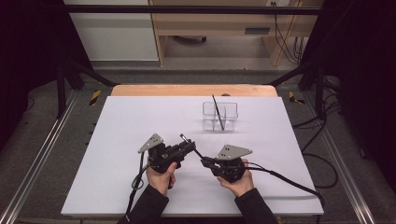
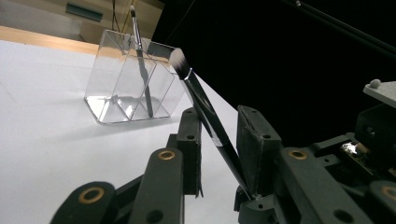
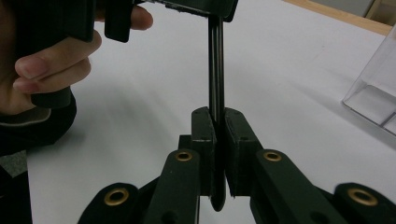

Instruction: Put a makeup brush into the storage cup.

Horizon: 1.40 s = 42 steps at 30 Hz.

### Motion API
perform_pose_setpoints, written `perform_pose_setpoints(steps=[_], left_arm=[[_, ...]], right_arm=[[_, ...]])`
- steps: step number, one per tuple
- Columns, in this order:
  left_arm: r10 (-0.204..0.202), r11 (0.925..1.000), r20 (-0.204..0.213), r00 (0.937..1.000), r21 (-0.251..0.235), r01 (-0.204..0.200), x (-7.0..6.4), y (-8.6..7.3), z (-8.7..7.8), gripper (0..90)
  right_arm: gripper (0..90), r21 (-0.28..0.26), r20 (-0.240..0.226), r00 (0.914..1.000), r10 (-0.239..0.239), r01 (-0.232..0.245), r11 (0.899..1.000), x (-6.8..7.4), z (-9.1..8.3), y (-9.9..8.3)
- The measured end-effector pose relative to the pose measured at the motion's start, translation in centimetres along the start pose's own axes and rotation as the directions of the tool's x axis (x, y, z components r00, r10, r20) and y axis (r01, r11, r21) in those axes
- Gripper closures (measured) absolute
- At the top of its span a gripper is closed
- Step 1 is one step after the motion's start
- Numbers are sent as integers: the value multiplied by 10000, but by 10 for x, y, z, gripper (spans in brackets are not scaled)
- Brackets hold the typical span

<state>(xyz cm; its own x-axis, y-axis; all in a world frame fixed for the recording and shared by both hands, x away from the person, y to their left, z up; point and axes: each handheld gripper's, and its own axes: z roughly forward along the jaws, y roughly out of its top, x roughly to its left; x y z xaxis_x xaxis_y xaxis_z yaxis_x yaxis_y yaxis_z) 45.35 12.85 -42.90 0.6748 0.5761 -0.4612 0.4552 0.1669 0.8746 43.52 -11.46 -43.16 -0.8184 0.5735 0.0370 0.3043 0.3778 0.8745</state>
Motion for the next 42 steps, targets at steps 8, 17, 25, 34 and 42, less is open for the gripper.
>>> perform_pose_setpoints(steps=[8, 17, 25, 34, 42], left_arm=[[-185, 9998, 67, 9998, -110, 186, 1, -1, -1, 743], [-186, 9995, 184, 9997, -268, 191, -2, -1, -3, 767], [-212, 9990, 325, 9992, -388, 224, -4, -2, -3, 787], [-153, 9989, 396, 9991, -442, 171, -6, -2, -3, 802], [-4, 9990, 580, 9983, -442, 30, -12, -1, -3, 827]], right_arm=[[842, -24, -100, 9999, 62, -62, 10000, 0, 1, -1], [838, -79, -153, 9999, 57, -59, 10000, 1, 2, -1], [837, -75, -241, 9996, 151, -152, 9999, 1, 3, -1], [834, -2, -222, 9996, 193, -193, 9998, 1, 4, -2], [797, 24, -149, 9995, 291, -290, 9996, 1, 4, -1]])
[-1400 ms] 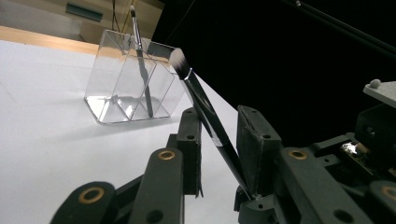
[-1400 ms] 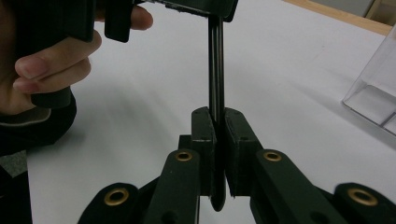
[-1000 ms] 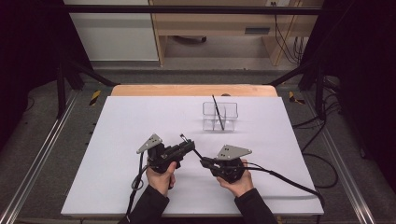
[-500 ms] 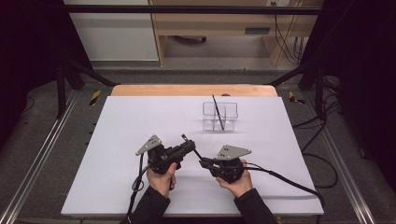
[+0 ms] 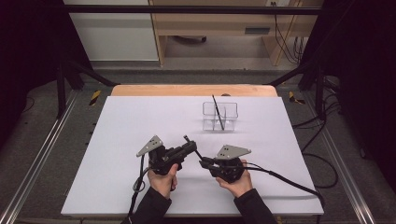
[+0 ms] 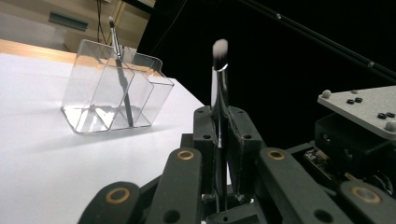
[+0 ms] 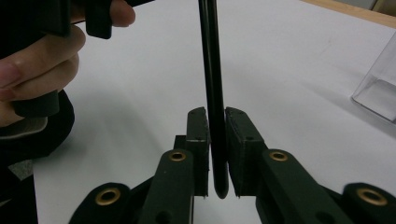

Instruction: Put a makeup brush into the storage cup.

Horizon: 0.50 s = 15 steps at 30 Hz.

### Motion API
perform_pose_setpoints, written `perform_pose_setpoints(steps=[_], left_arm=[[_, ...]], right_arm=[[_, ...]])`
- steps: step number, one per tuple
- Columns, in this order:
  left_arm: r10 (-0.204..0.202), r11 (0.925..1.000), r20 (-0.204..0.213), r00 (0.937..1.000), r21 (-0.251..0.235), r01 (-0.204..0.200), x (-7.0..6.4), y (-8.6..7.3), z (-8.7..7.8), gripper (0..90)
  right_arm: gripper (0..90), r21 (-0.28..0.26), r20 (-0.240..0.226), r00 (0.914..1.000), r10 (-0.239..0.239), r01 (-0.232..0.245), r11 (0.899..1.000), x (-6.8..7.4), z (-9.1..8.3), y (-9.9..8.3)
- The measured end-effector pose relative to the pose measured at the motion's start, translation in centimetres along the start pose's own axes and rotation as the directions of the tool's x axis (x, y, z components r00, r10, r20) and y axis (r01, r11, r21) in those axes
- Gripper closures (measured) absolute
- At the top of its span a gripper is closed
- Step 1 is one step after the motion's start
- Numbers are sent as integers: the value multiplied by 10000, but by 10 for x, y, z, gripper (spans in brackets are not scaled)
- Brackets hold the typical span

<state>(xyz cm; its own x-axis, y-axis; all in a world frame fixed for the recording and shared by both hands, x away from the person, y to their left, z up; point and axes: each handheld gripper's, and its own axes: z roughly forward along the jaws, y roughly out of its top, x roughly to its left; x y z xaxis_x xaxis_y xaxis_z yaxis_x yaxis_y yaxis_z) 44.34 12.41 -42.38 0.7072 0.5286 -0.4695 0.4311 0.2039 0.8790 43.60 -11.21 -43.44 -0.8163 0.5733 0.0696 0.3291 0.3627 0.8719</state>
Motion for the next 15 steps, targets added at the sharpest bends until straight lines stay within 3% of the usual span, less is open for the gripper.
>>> perform_pose_setpoints(steps=[5, 11, 15], left_arm=[[313, 9995, -203, 9993, 25, -313, -4, 2, 0, 833], [539, 9985, -438, 9976, 162, -532, -5, 2, -1, 833], [740, 9969, -445, 9963, 317, -726, -10, 1, 3, 834]], right_arm=[[718, -77, 119, 9999, -11, 11, 10000, 0, -3, 2], [517, -535, 468, 9989, 42, -17, 9986, 0, -10, 6], [465, -727, 618, 9981, 26, 19, 9973, 0, -13, 8]])
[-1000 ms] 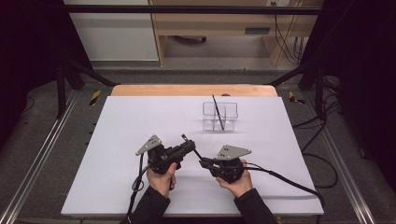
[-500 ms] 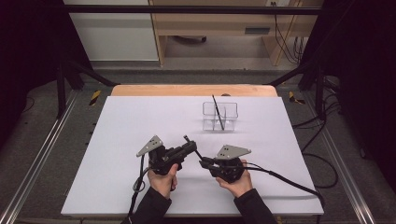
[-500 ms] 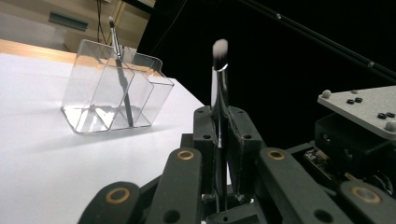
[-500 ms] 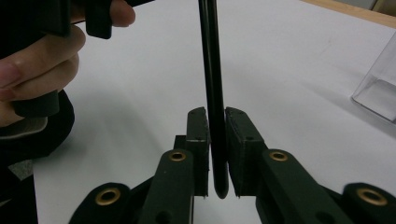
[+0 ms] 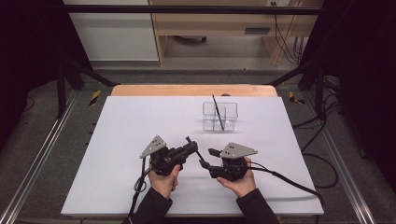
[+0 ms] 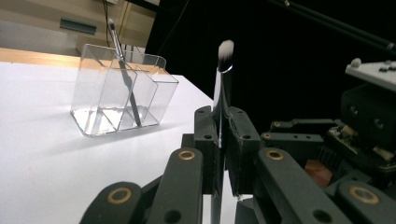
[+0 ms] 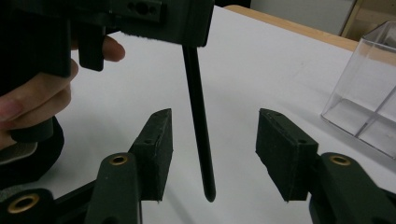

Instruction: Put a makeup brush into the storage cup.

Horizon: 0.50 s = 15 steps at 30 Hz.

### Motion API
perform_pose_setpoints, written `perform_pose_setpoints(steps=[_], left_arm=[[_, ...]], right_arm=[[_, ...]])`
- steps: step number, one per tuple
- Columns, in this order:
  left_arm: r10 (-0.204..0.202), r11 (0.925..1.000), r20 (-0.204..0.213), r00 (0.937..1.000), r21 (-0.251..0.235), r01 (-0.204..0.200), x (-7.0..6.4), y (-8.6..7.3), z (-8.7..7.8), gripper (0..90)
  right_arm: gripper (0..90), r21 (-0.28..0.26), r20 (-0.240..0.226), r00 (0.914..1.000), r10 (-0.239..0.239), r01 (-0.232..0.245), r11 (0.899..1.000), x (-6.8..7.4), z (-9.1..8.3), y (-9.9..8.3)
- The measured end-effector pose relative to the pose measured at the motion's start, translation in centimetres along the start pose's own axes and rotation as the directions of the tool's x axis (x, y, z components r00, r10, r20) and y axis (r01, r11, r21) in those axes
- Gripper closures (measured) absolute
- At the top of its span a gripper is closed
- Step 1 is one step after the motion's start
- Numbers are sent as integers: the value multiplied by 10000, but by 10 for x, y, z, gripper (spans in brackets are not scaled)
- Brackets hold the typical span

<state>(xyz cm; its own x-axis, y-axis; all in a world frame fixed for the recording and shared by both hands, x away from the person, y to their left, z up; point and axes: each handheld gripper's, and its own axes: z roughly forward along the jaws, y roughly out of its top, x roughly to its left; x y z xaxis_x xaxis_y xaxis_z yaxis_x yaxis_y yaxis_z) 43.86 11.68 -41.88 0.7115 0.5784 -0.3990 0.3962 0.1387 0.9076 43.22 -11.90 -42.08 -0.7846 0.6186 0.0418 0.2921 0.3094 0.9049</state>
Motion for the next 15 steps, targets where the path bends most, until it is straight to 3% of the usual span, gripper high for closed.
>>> perform_pose_setpoints(steps=[6, 15], left_arm=[[358, 9991, 19, 9994, 244, -358, -10, -2, 8, 834], [491, 9976, 86, 9988, 480, -494, -15, -6, 14, 834]], right_arm=[[534, -13, -9, 10000, 88, -88, 10000, 0, -3, 2], [654, 45, -64, 9998, 193, -192, 9998, 0, -4, 2]])
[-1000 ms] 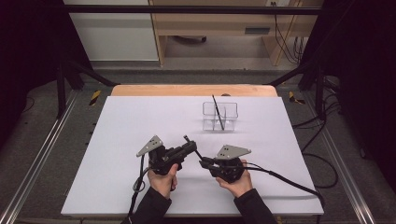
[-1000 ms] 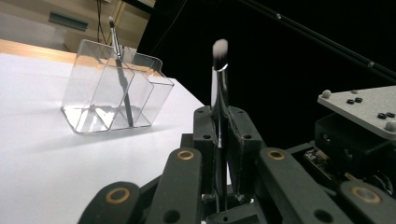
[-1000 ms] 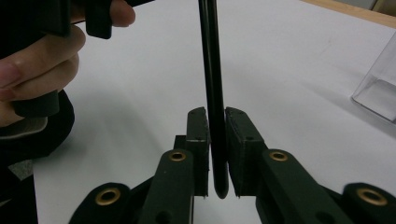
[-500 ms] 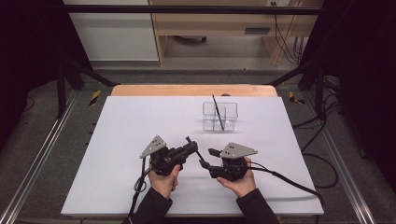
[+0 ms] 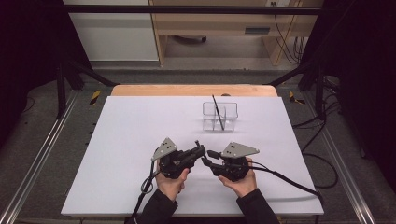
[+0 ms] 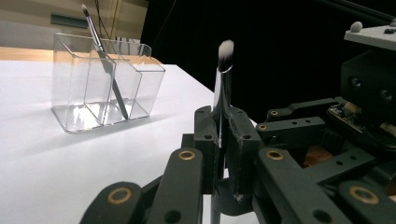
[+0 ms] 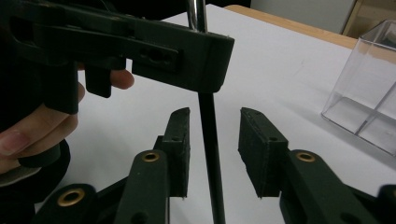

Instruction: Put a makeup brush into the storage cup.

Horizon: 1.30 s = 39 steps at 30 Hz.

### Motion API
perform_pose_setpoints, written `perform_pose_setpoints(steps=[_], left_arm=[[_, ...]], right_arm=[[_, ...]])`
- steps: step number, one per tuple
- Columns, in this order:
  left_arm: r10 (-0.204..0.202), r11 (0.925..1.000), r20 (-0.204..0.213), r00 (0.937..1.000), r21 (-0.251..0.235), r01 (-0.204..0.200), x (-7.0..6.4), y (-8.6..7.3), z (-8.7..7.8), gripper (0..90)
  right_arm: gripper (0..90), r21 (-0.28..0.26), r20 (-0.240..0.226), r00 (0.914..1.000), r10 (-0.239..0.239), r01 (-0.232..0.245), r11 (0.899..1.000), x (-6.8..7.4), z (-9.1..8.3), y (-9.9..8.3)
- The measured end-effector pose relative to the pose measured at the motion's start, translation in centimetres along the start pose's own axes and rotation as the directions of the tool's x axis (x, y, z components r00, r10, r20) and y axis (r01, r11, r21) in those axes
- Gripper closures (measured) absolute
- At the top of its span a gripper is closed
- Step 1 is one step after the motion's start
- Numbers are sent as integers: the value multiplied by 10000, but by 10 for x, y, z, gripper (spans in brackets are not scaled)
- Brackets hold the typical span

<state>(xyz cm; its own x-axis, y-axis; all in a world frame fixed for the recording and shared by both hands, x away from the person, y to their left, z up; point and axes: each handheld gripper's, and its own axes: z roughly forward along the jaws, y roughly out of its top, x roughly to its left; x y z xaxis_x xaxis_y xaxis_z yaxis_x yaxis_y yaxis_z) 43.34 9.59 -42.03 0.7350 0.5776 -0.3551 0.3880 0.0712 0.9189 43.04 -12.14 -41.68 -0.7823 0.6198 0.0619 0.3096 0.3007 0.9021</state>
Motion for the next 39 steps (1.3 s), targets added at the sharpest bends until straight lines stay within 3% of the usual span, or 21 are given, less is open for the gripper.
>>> perform_pose_setpoints(steps=[11, 20, 25, 31, 35, 39], left_arm=[[1, 9999, 97, 10000, 160, -2, -1, -1, 3, 834], [39, 9994, 197, 9998, 337, -46, 1, 1, 3, 823], [184, 9996, 146, 9997, 228, -188, 2, 5, -1, 743], [531, 9986, -194, 9984, 78, -530, 7, 13, -11, 586], [952, 9954, -514, 9941, 179, -944, 10, 16, -18, 508], [1056, 9934, -740, 9917, 526, -1018, 13, 18, -25, 442]], right_arm=[[810, 35, -113, 9999, -20, 20, 10000, 0, 0, 0], [845, 102, -280, 9995, -141, 144, 9998, 1, 0, 0], [845, 195, -282, 9996, -90, 95, 9998, 0, 1, -1], [845, 242, -87, 10000, 4, -2, 9997, -1, 1, -1], [845, 253, 91, 9999, 113, -115, 9996, -2, 0, -1], [845, 208, 199, 9996, 202, -206, 9996, -5, -1, 0]])
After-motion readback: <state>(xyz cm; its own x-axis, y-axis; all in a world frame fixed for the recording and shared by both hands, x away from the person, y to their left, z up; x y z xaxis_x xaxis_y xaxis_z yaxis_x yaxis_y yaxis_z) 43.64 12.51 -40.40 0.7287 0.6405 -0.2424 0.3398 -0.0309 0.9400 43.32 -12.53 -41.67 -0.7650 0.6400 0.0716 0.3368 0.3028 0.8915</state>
